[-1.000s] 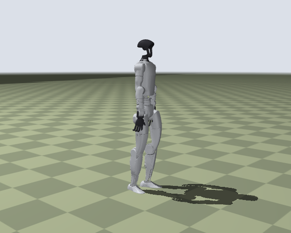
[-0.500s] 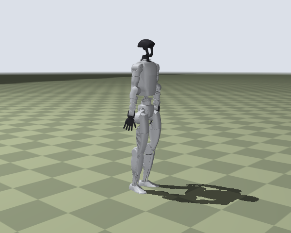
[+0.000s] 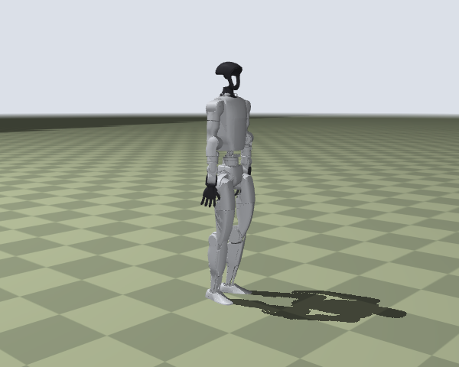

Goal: In place motions

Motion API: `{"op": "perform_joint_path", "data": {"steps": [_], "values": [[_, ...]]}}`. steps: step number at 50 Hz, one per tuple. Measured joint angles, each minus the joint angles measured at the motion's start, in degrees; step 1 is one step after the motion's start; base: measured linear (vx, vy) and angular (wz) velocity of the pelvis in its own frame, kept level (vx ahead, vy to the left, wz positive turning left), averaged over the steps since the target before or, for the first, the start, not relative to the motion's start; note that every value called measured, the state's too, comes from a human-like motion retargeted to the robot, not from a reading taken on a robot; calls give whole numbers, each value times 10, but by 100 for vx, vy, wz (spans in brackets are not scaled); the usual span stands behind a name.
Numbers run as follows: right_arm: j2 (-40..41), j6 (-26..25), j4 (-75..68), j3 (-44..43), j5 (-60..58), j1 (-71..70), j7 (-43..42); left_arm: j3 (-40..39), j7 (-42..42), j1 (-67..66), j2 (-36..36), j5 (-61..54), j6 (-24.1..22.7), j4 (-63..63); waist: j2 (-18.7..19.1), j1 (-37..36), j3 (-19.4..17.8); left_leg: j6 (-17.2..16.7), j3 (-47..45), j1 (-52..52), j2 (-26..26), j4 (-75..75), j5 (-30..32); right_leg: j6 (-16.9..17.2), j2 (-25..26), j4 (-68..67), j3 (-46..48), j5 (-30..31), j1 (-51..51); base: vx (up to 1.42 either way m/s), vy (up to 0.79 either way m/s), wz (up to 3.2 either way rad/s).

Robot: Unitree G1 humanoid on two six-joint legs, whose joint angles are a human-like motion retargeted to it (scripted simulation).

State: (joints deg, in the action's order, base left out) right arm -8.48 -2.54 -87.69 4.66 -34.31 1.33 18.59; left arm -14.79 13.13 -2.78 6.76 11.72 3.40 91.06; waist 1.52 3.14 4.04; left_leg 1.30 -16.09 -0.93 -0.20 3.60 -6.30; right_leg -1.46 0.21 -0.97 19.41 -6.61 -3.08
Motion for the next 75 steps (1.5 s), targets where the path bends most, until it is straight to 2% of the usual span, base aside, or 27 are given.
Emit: {"op": "perform_joint_path", "data": {"steps": [18, 75], "values": [[-6, -12, -30, -2, -12, 13, -16, -4, -3, -3, 0, -8, -1, 0, 5, 8, -1, -2, -1, -3, 1, -1, -2, -1, 0, -1, 1, 1, 1, 0, 0, 0], [-2, -5, -16, 6, -15, 9, -12, -9, -1, -7, -2, -11, -3, 0, 7, 21, -2, 3, 2, -5, -5, -2, -3, 0, -5, -7, 7, 6, 10, 0, 0, 2]]}}
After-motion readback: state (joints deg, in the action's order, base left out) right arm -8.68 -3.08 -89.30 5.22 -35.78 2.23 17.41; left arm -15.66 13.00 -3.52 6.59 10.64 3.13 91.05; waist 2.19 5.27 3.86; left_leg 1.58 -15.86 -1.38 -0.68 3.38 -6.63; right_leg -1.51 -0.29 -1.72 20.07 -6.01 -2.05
